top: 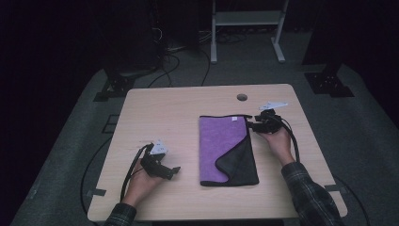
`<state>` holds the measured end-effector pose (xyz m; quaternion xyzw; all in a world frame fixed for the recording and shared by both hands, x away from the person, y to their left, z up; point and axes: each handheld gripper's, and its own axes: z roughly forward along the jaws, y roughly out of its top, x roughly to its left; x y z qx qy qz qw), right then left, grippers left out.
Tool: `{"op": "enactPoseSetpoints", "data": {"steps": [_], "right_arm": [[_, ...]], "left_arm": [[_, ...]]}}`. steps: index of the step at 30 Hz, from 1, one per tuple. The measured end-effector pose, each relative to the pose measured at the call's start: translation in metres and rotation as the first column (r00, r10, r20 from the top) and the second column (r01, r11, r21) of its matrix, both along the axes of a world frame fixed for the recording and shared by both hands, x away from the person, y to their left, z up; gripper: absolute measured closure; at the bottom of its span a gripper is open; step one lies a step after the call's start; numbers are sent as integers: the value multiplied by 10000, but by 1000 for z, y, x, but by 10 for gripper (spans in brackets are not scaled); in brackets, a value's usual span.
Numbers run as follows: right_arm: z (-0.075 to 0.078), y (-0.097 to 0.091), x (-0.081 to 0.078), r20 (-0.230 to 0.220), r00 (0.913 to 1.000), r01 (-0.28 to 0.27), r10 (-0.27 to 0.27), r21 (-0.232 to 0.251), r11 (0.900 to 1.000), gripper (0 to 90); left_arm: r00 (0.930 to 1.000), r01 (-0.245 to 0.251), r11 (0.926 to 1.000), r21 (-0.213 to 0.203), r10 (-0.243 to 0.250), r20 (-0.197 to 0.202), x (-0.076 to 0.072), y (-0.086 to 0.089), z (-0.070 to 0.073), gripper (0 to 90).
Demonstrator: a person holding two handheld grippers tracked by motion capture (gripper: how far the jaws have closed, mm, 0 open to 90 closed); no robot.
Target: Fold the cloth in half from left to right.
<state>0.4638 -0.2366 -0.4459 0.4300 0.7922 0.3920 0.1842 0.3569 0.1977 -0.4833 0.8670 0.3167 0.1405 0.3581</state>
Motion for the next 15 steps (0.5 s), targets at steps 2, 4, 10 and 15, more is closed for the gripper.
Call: {"op": "enactPoseSetpoints", "data": {"steps": [2, 4, 10, 15], "right_arm": [[2, 0, -6, 21, 9998, -179, 179, 9, 9998, 452], [5, 1, -11, -79, 9994, -330, 331, 124, 9994, 439], [12, 8, -29, 65, 9963, -860, 858, 301, 9958, 425], [14, 16, -45, 39, 9901, -1401, 1401, 422, 9892, 407]], "left_arm": [[10000, 3, 10000, 4, -3, -1, 0, 0, 0, 0], [10000, -3, 10000, -3, 3, -1, 0, 0, 0, 0], [10000, 1, 10000, 3, -1, -3, 0, 0, 0, 0], [10000, -1, 10000, 6, 1, -8, 0, 0, 0, 0]]}}
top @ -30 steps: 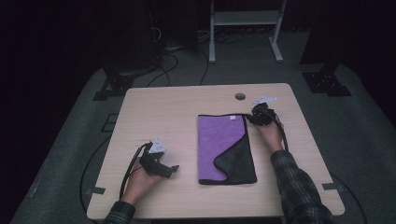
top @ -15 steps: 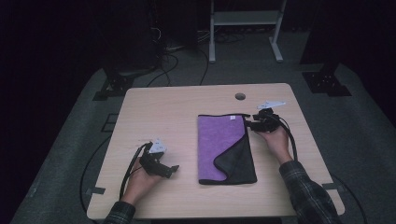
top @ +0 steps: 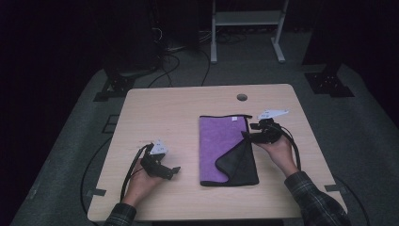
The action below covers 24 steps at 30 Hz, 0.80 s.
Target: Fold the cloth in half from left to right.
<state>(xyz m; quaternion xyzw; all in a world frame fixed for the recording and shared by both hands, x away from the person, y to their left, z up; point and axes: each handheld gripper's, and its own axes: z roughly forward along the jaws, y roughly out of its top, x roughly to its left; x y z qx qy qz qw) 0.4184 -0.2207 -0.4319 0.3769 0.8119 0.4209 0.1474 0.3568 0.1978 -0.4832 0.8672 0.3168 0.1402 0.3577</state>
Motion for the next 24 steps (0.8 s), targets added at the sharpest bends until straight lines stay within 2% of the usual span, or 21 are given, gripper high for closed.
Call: {"op": "enactPoseSetpoints", "data": {"steps": [7, 14, 19, 24], "right_arm": [[-3, 22, -26, -123, 9953, -956, 956, 1, 9954, 385], [-7, 54, -46, -167, 9770, -2129, 2125, -269, 9767, 351], [-11, 67, -51, -196, 9654, -2606, 2602, -249, 9651, 338], [-18, 81, -53, -333, 9539, -2995, 2983, -438, 9531, 344]], "left_arm": [[10000, -1, 10000, -2, 1, 0, 0, 0, 0, 0], [10000, -4, 10000, -7, 4, 1, 0, 0, 0, 0], [10000, 3, 10000, 1, -3, -1, 0, 0, 0, 0], [10000, 3, 10000, 0, -3, 0, 0, 0, 0, 0]]}}
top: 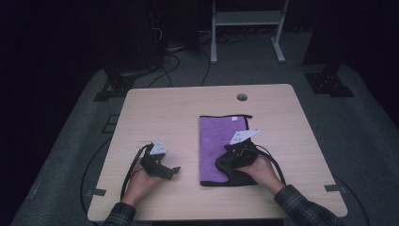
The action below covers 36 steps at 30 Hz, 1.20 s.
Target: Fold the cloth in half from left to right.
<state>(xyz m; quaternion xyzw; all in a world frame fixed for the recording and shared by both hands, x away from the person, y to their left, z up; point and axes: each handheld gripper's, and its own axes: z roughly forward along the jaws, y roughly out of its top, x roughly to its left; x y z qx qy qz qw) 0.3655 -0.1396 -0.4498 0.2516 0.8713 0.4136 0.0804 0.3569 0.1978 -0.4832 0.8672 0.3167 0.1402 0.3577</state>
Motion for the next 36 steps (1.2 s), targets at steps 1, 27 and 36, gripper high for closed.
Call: {"op": "enactPoseSetpoints", "data": {"steps": [1, 27, 36], "right_arm": [[-1, 2, 0, 15, 10000, -76, 77, -55, 10000, 346], [2, -9, -13, 623, 9974, -353, 370, -278, 9990, 797], [11, -39, -31, 806, 9967, 48, -43, -64, 10000, 797]], "left_arm": [[10000, -2, 10000, -1, 2, 0, 0, 0, 0, 0], [10000, 2, 10000, 4, -2, 6, 0, 0, 0, 0], [10000, 16, 10000, 25, -16, 36, 0, 1, 0, 0]]}}
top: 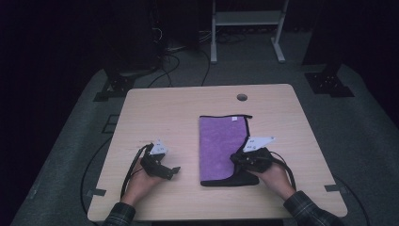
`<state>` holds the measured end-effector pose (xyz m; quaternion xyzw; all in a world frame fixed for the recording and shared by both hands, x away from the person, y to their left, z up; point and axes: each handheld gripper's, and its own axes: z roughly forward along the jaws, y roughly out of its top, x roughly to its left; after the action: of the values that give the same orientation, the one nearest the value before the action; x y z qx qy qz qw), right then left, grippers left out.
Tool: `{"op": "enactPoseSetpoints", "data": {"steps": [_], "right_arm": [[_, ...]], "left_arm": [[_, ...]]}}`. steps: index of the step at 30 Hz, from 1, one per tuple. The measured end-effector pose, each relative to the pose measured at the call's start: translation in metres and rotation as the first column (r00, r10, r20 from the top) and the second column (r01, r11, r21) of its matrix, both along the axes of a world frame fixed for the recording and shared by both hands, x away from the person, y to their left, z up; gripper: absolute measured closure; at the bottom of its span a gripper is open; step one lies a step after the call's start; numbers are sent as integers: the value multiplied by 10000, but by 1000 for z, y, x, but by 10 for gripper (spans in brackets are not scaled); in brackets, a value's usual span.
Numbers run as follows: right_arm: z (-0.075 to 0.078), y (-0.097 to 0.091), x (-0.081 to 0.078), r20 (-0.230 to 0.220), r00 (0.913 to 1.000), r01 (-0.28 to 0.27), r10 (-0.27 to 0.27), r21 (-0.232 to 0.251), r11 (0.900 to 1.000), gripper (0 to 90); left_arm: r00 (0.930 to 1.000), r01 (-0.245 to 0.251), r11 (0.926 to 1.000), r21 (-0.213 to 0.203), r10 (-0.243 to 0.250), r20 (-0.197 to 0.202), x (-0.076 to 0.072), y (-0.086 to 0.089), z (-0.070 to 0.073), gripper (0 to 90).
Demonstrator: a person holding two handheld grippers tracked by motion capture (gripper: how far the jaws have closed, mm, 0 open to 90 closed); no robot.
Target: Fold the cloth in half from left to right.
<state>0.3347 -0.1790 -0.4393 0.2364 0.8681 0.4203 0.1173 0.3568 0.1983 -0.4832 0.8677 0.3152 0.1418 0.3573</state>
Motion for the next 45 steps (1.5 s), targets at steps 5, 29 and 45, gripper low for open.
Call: {"op": "enactPoseSetpoints", "data": {"steps": [5, 29, 45], "right_arm": [[1, -16, -10, -63, 9998, 197, -197, -55, 9998, 795], [-17, -72, -35, -1011, 9888, 1050, -1097, -513, 9932, 665], [-14, -109, -16, -3403, 8992, 3175, -2751, 747, 9453, 215]], "left_arm": [[10000, -40, 10000, -46, 40, -2, 0, 0, 0, 0], [9990, -457, 9989, -56, 457, -9, -3, 0, 0, 0], [9984, -572, 9983, -100, 572, 21, -5, 0, -1, 0]]}}
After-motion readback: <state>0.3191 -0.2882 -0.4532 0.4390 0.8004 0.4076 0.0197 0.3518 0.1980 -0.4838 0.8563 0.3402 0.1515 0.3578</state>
